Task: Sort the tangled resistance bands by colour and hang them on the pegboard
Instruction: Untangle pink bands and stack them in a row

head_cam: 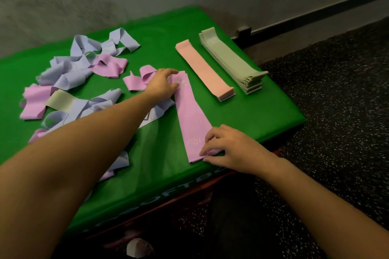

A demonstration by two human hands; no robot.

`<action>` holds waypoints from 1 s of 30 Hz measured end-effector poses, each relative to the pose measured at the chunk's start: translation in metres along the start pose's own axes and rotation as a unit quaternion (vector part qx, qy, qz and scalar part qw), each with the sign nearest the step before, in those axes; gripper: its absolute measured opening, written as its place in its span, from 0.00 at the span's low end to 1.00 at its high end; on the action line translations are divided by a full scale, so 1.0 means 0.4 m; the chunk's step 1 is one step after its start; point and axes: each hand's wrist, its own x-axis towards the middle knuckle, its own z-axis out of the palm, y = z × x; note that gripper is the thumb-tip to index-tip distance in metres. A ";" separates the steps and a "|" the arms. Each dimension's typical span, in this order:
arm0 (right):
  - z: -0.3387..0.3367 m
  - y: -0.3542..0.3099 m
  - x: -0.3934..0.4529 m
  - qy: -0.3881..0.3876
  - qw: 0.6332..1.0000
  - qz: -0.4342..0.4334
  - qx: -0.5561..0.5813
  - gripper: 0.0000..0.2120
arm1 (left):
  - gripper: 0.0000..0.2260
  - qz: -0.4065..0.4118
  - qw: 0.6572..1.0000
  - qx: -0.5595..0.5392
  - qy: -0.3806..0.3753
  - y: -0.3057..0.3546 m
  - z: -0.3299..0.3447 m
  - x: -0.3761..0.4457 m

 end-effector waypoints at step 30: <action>-0.036 0.052 -0.033 0.012 1.000 -0.002 -0.009 0.15 | 0.16 -0.059 0.997 -0.030 0.044 -0.033 -0.001 0.072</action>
